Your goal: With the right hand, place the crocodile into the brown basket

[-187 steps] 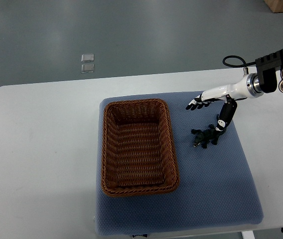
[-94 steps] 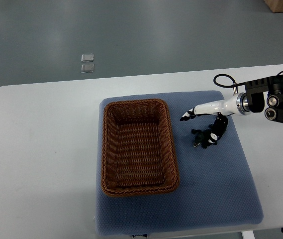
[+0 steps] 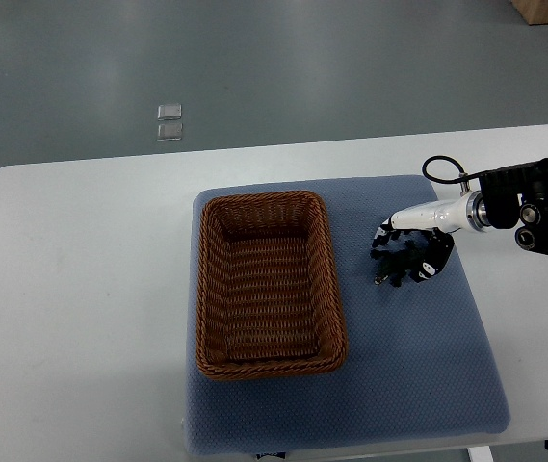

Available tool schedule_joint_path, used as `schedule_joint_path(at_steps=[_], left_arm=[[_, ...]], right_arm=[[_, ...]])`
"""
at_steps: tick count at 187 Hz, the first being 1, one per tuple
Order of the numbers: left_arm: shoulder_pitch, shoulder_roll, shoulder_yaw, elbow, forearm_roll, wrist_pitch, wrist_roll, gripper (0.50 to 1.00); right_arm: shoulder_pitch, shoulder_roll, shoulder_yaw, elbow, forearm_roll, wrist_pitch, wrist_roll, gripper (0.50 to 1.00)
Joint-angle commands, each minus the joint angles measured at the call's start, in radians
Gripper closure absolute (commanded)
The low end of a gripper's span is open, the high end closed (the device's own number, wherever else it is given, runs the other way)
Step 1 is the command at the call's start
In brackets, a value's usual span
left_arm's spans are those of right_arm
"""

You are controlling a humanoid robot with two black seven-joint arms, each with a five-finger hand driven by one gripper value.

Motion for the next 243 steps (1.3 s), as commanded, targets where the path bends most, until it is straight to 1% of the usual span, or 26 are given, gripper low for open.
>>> schedule_joint_path(at_steps=[1, 31, 37, 45, 46, 54, 58, 63, 66, 76, 77, 78, 79, 80, 81, 82, 83, 84, 85, 86, 87, 88, 89, 141, 174, 243], left_arm=[[0.000, 0.000, 0.000, 0.000, 0.000, 0.000, 0.000, 0.500], [0.000, 0.000, 0.000, 0.000, 0.000, 0.000, 0.001, 0.500], [0.000, 0.000, 0.000, -0.001, 0.000, 0.000, 0.000, 0.500], [0.000, 0.000, 0.000, 0.000, 0.000, 0.000, 0.001, 0.500], [0.000, 0.000, 0.000, -0.001, 0.000, 0.000, 0.000, 0.500], [0.000, 0.000, 0.000, -0.001, 0.000, 0.000, 0.001, 0.500], [0.000, 0.000, 0.000, 0.000, 0.000, 0.000, 0.000, 0.500], [0.000, 0.000, 0.000, -0.001, 0.000, 0.000, 0.000, 0.500], [0.000, 0.000, 0.000, 0.000, 0.000, 0.000, 0.000, 0.500], [0.000, 0.000, 0.000, 0.000, 0.000, 0.000, 0.001, 0.500], [0.000, 0.000, 0.000, 0.000, 0.000, 0.000, 0.000, 0.500], [0.000, 0.000, 0.000, 0.000, 0.000, 0.000, 0.000, 0.500], [0.000, 0.000, 0.000, -0.001, 0.000, 0.000, 0.000, 0.500], [0.000, 0.000, 0.000, -0.001, 0.000, 0.000, 0.000, 0.500], [0.000, 0.000, 0.000, 0.000, 0.000, 0.000, 0.001, 0.500], [0.000, 0.000, 0.000, 0.000, 0.000, 0.000, 0.001, 0.500], [0.000, 0.000, 0.000, -0.001, 0.000, 0.000, 0.000, 0.500], [0.000, 0.000, 0.000, -0.001, 0.000, 0.000, 0.000, 0.500], [0.000, 0.000, 0.000, -0.001, 0.000, 0.000, 0.001, 0.500], [0.000, 0.000, 0.000, -0.001, 0.000, 0.000, 0.001, 0.500], [0.000, 0.000, 0.000, -0.001, 0.000, 0.000, 0.001, 0.500], [0.000, 0.000, 0.000, -0.001, 0.000, 0.000, 0.001, 0.500], [0.000, 0.000, 0.000, -0.001, 0.000, 0.000, 0.000, 0.500], [0.000, 0.000, 0.000, -0.001, 0.000, 0.000, 0.000, 0.500], [-0.001, 0.000, 0.000, -0.001, 0.000, 0.000, 0.000, 0.500], [-0.001, 0.000, 0.001, -0.003, 0.000, 0.000, 0.000, 0.500]], right_arm=[[-0.005, 0.001, -0.007, -0.005, -0.005, -0.007, 0.001, 0.736], [-0.025, 0.003, -0.007, -0.021, -0.015, -0.015, 0.003, 0.742], [-0.028, 0.004, -0.007, -0.025, -0.016, -0.015, 0.003, 0.748], [-0.033, 0.004, -0.007, -0.028, -0.018, -0.015, 0.004, 0.765], [-0.034, 0.006, -0.007, -0.028, -0.019, -0.015, 0.004, 0.773], [-0.034, 0.009, -0.007, -0.028, -0.024, -0.015, 0.006, 0.781], [-0.034, 0.009, -0.007, -0.029, -0.024, -0.016, 0.006, 0.795], [-0.036, 0.010, -0.007, -0.029, -0.024, -0.019, 0.006, 0.830], [-0.036, 0.010, -0.007, -0.029, -0.024, -0.021, 0.007, 0.838], [-0.039, 0.012, -0.008, -0.029, -0.025, -0.035, 0.007, 0.891], [-0.039, 0.012, -0.008, -0.029, -0.027, -0.036, 0.007, 0.905], [-0.039, 0.012, -0.008, -0.029, -0.027, -0.036, 0.007, 0.906], [-0.040, 0.012, -0.008, -0.029, -0.027, -0.038, 0.007, 0.922], [-0.040, 0.012, -0.008, -0.029, -0.027, -0.038, 0.007, 0.922], [-0.040, 0.012, -0.008, -0.029, -0.028, -0.039, 0.007, 0.938], [-0.040, 0.012, -0.008, -0.029, -0.029, -0.039, 0.007, 0.938], [-0.040, 0.012, -0.008, -0.029, -0.032, -0.041, 0.007, 0.956], [-0.040, 0.012, -0.008, -0.029, -0.032, -0.041, 0.007, 0.957], [-0.040, 0.012, -0.008, -0.029, -0.033, -0.041, 0.007, 0.973], [-0.040, 0.012, -0.008, -0.029, -0.033, -0.041, 0.007, 0.973], [-0.040, 0.012, -0.008, -0.029, -0.036, -0.041, 0.007, 0.985], [-0.040, 0.012, -0.008, -0.029, -0.036, -0.041, 0.007, 0.985], [-0.040, 0.012, -0.008, -0.029, -0.038, -0.042, 0.007, 0.999], [-0.024, -0.014, -0.005, -0.029, -0.044, -0.038, 0.007, 1.000], [0.024, -0.034, -0.002, -0.018, -0.036, -0.025, 0.007, 1.000], [0.168, -0.108, 0.010, 0.026, -0.019, 0.044, 0.009, 1.000]])
